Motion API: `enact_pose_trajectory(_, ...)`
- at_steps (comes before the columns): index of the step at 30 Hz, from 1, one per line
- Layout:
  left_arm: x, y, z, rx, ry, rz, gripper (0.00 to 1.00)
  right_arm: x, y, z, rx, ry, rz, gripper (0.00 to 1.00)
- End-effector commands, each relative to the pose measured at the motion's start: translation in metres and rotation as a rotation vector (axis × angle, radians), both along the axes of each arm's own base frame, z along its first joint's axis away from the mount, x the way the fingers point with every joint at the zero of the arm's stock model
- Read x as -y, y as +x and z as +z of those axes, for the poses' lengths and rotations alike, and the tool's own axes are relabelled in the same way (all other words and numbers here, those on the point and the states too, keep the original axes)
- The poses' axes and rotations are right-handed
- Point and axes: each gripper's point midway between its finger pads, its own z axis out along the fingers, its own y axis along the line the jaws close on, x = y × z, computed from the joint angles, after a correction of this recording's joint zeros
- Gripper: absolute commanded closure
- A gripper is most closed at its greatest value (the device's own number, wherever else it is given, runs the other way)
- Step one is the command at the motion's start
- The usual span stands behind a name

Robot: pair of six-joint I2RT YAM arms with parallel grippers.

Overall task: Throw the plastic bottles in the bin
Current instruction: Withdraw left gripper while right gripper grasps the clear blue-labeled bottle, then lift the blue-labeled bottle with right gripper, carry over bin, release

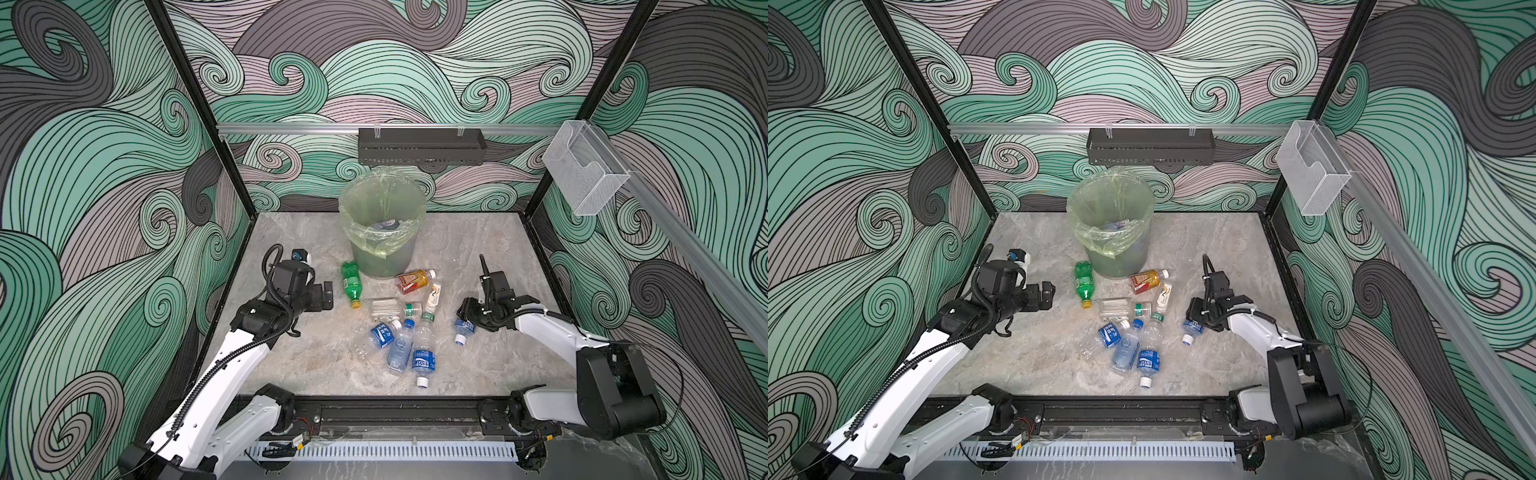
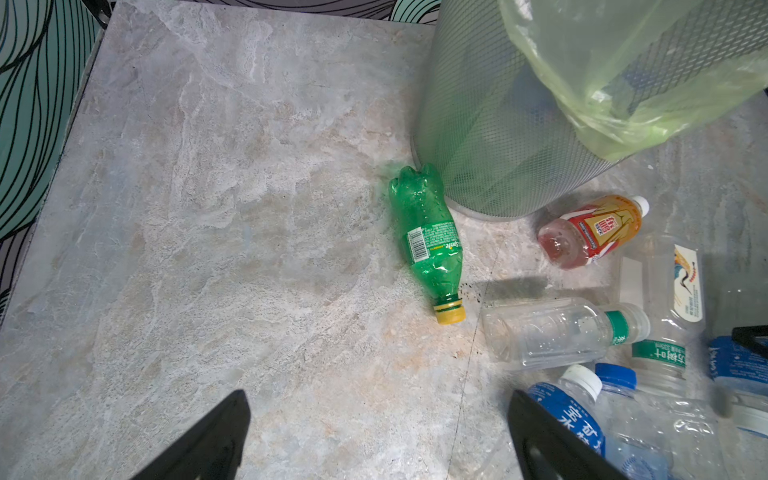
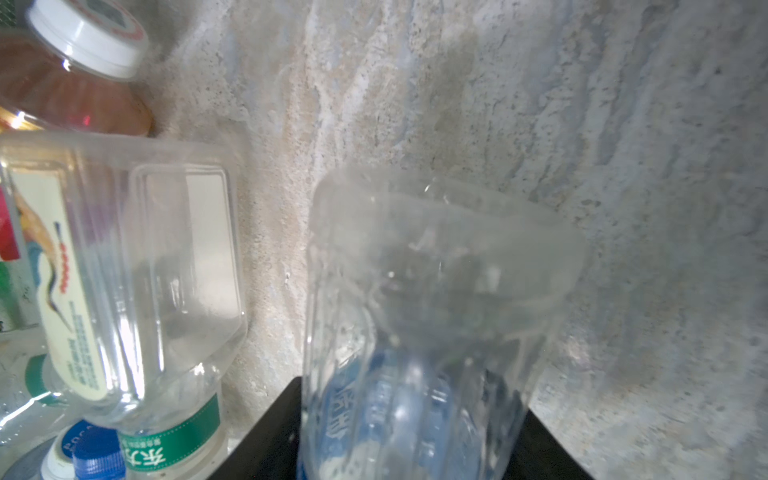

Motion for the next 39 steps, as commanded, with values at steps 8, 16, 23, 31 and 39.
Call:
enact_pose_trajectory(8, -0.005, 0.003, -0.002, -0.003, 0.006, 0.034, 0.01, -0.012, 0.016, 0.073, 0.185, 0.056, 0.075, 0.42)
enact_pose_trajectory(16, -0.006, 0.002, -0.006, -0.008, 0.009, 0.037, 0.01, -0.037, 0.025, 0.144, 0.370, 0.193, 0.174, 0.45)
enact_pose_trajectory(23, -0.007, 0.002, -0.008, -0.011, 0.008, 0.042, 0.01, -0.056, 0.025, 0.189, 0.472, 0.298, 0.244, 0.47)
enact_pose_trajectory(31, -0.007, 0.003, -0.013, -0.016, 0.001, 0.053, 0.01, -0.082, 0.034, 0.246, 0.580, 0.408, 0.370, 0.48)
enact_pose_trajectory(39, -0.003, 0.007, -0.019, -0.029, -0.033, 0.074, 0.01, -0.170, 0.115, 0.381, 0.832, 0.545, 0.568, 0.38)
